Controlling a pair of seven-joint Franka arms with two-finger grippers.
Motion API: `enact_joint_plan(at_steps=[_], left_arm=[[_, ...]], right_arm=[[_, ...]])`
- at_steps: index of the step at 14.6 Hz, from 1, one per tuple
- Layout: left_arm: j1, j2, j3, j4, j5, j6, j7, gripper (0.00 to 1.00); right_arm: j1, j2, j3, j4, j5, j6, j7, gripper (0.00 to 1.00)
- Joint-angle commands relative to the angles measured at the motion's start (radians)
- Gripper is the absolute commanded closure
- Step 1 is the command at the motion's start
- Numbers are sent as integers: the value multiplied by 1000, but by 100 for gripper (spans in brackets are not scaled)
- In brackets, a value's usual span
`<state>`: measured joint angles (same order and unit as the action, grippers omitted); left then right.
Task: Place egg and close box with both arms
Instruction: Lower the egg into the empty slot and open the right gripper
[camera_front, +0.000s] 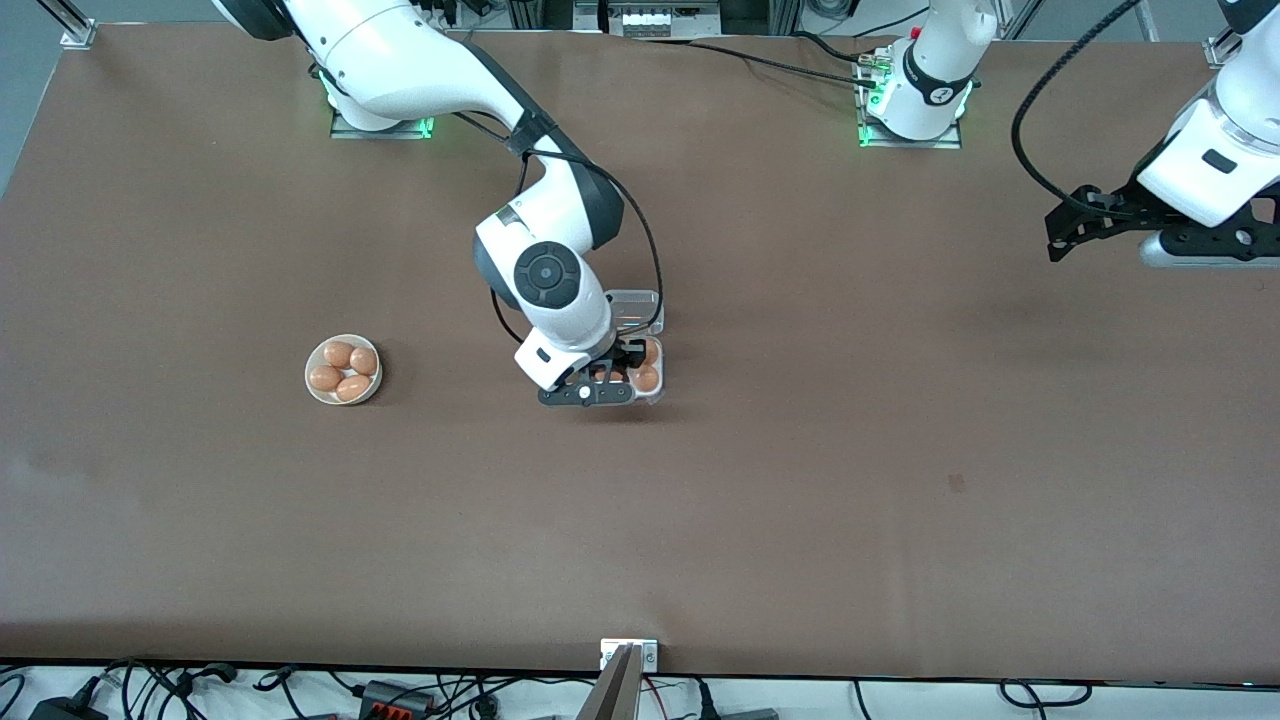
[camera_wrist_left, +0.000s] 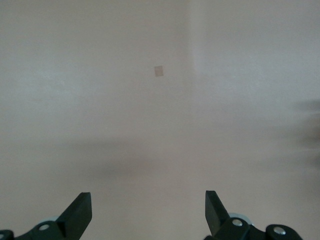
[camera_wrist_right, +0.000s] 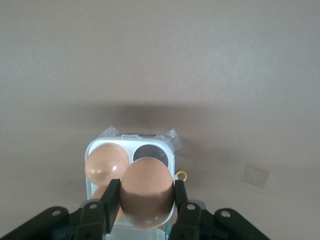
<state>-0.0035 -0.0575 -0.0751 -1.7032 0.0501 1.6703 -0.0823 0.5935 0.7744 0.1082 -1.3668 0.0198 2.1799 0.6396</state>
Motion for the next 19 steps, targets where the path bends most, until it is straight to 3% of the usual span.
enact_joint_plan(at_steps=[1,8,9,10,16,19], left_arm=[[13,-4,-3,0,-19,3,13,0],[7,-1,-6,28,-24,-84,10,0],[7,-1,-6,28,-26,-86,10,0],[7,-1,-6,28,-26,-83,10,0],[7,2,-6,28,-27,-92,2,0],[4,2,-6,30,-27,-106,-1,0]], right_arm=[[11,36,-5,32,15,-2,20,100],[19,60,-4,32,15,12,37,100],[19,62,-4,32,15,12,37,76],[17,60,-5,32,14,12,37,1],[-30,-42,-25,35,6,-9,25,0],[-131,-137,-25,34,-15,-155,12,0]])
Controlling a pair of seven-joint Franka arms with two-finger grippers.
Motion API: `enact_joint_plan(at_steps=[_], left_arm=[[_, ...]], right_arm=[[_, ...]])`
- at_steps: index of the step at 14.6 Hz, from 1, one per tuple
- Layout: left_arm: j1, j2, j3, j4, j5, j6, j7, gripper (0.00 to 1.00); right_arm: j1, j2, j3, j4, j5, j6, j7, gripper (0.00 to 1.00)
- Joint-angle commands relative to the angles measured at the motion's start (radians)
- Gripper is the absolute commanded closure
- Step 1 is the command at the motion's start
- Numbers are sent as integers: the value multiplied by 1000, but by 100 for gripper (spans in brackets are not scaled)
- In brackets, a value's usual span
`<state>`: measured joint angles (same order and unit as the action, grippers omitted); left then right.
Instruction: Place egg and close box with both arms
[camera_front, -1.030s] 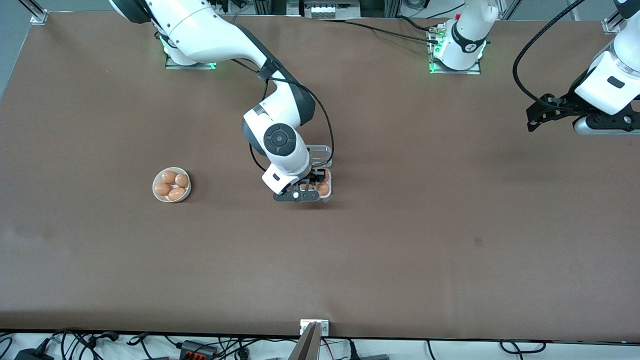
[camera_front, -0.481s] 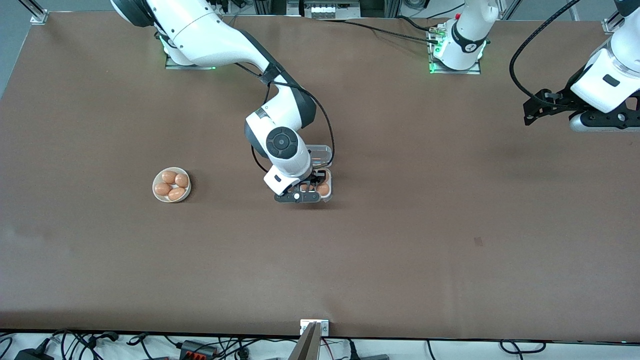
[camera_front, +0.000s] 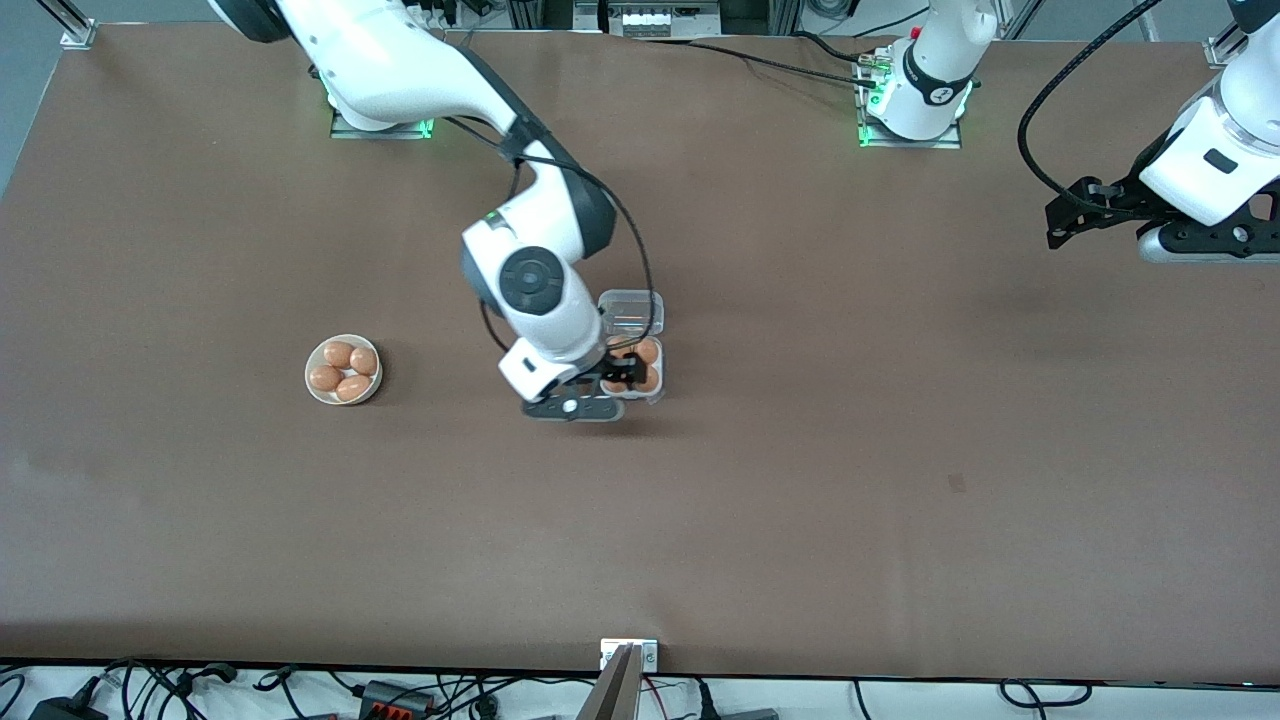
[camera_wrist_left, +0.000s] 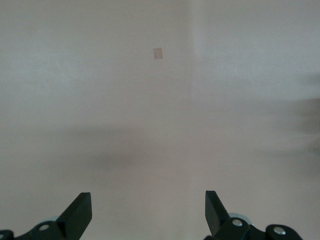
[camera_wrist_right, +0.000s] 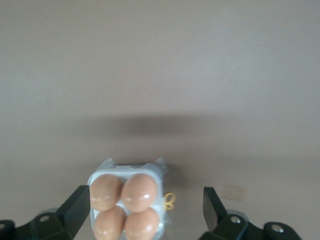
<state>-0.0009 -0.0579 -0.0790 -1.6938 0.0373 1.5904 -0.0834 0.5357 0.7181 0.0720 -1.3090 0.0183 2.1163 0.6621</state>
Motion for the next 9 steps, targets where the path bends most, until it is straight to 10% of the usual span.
enact_joint_plan(at_steps=[1,9], left_arm=[[1,3,-1,22,-14,-24,2,0],[-4,24,-2,22,-16,-165,7,0]], right_arm=[[-115,-110,11,-24,-38,-122,-41,0],[-379,-272,8,-19,-52,-370,-256,0]])
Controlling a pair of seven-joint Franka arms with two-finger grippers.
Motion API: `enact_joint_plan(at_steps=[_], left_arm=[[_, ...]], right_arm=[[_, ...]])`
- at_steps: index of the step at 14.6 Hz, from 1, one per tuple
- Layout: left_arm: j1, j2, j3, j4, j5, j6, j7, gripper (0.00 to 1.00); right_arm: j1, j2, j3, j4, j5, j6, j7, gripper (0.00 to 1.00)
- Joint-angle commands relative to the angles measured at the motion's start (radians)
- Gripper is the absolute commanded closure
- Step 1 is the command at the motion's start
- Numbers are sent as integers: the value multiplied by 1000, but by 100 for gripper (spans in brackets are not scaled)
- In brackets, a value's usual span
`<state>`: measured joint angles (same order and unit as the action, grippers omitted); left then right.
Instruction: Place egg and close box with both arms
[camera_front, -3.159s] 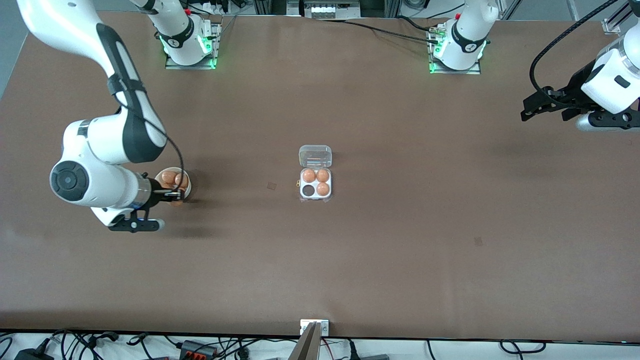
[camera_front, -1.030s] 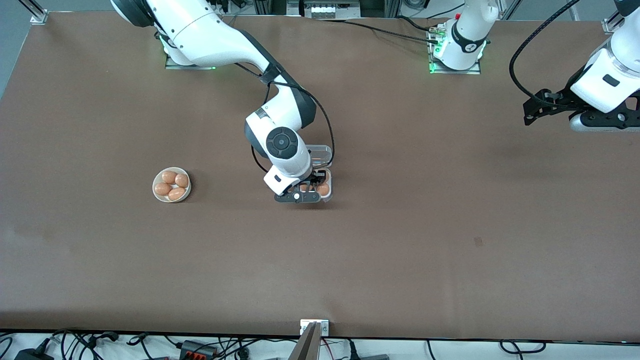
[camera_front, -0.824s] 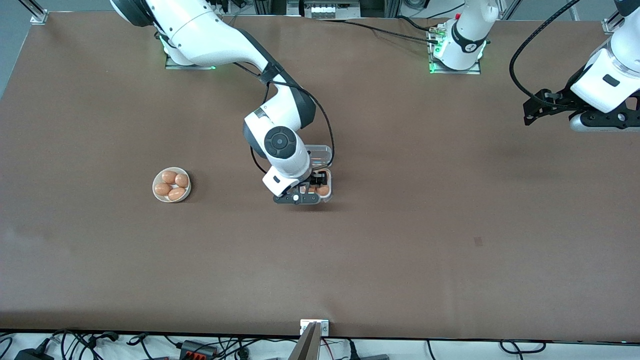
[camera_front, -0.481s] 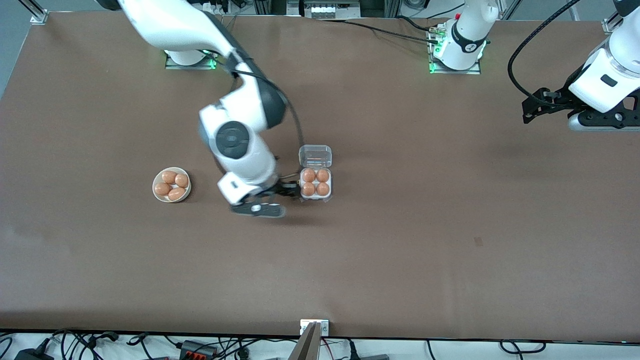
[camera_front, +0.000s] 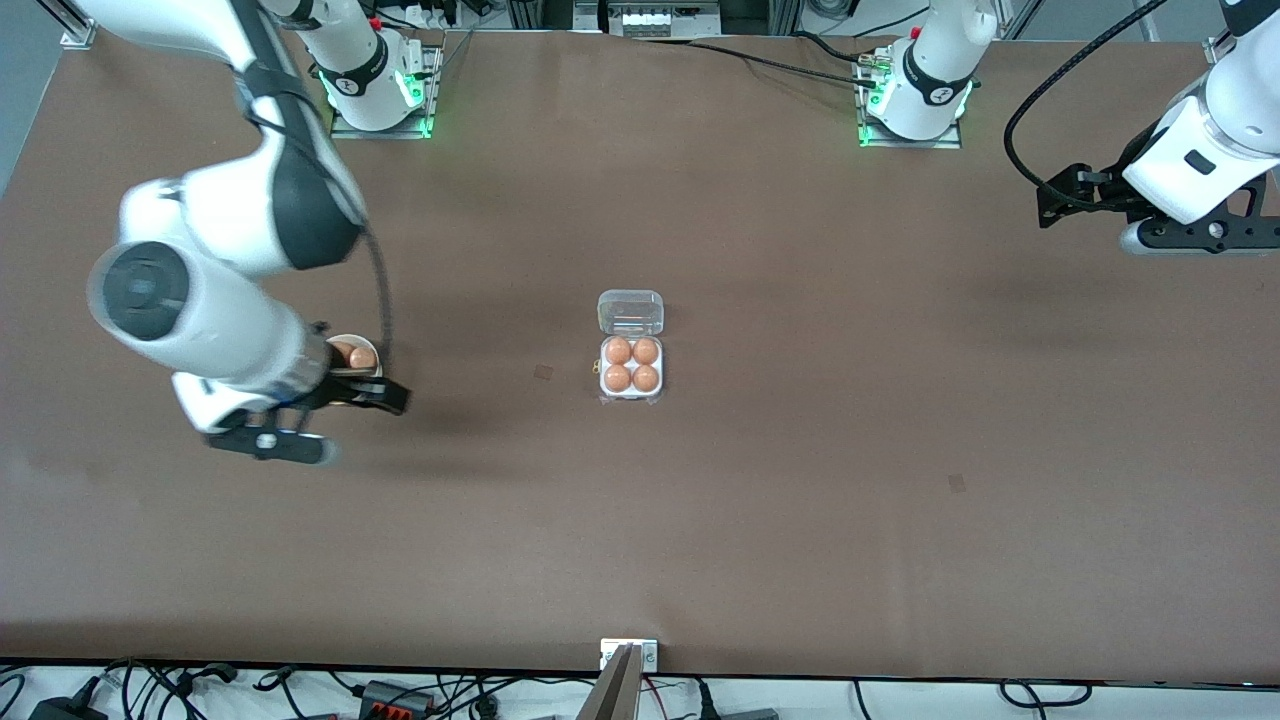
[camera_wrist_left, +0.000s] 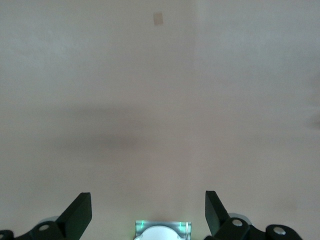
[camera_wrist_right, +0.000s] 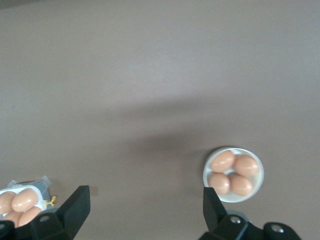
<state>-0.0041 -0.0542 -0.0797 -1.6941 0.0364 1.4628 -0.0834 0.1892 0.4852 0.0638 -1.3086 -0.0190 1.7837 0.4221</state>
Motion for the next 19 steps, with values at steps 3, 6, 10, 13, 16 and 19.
enact_joint_plan(at_steps=[3,6,10,13,16,19], left_arm=[[1,62,-5,24,-12,-36,14,0],[-4,65,-5,22,-6,-32,71,3],[-37,63,-44,19,-18,-81,67,73],[-37,62,-103,14,-73,-122,12,93],[-37,62,-205,5,-118,-131,-146,99],[-39,105,-383,-15,-119,-38,-295,99]], right_arm=[[-103,-59,1,11,-15,-79,-72,0],[-200,-97,-15,12,-7,-110,-231,0],[-192,-148,-128,9,-3,-131,-373,0],[-200,-181,-140,2,-3,-188,-420,0],[-198,-272,-139,-134,1,-149,-421,0],[-197,-371,-139,-317,4,-46,-408,0]])
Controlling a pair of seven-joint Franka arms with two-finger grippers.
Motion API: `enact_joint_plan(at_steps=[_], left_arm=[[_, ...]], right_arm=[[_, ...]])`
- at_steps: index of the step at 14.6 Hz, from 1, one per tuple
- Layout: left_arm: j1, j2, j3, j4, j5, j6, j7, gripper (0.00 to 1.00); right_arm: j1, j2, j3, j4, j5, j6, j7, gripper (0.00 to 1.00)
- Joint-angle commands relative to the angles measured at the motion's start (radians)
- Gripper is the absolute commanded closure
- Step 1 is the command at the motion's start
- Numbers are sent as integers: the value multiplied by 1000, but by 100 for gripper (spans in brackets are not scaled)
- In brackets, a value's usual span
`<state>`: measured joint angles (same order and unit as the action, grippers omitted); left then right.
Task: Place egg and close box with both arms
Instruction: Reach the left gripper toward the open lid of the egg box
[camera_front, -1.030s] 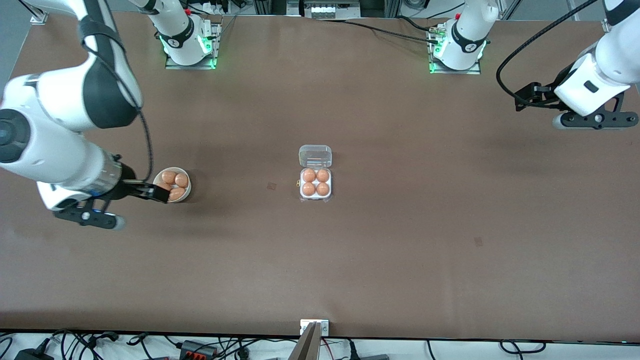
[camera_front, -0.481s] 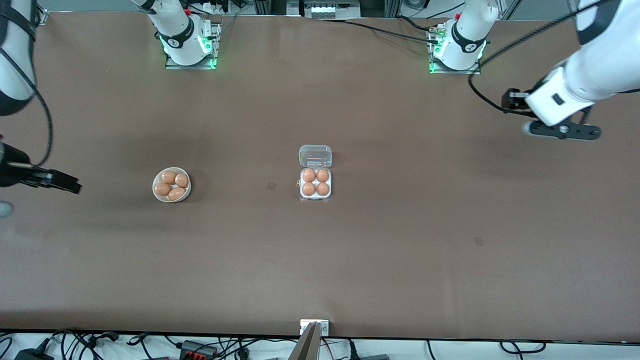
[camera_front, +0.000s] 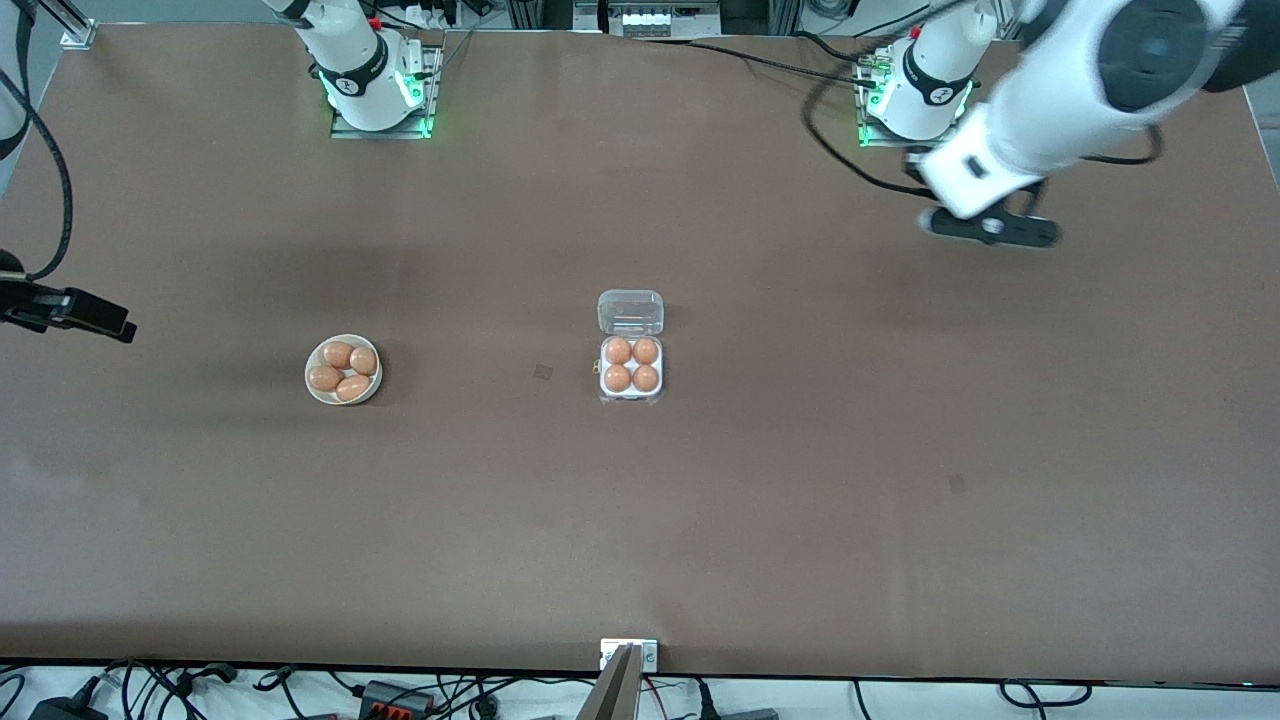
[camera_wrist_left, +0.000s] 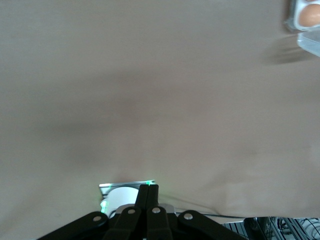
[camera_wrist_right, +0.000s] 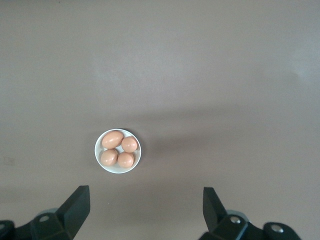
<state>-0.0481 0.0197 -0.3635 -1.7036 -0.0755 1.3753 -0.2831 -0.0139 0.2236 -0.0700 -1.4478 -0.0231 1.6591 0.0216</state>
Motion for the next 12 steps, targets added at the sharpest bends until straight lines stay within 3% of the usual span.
enact_joint_plan(at_steps=[1,3,7,12], left_arm=[[5,32,-136,-8,-7,70,-144,99],[4,34,-190,-36,-7,126,-188,99],[-7,62,-288,-154,-7,382,-304,99],[-62,225,-325,-166,6,620,-464,99]], right_arm=[[5,-124,-5,-201,23,90,-6,0],[3,-127,-5,-198,41,84,-18,0],[5,-127,-4,-189,37,68,-23,0],[6,-118,-2,-175,37,70,-23,0]])
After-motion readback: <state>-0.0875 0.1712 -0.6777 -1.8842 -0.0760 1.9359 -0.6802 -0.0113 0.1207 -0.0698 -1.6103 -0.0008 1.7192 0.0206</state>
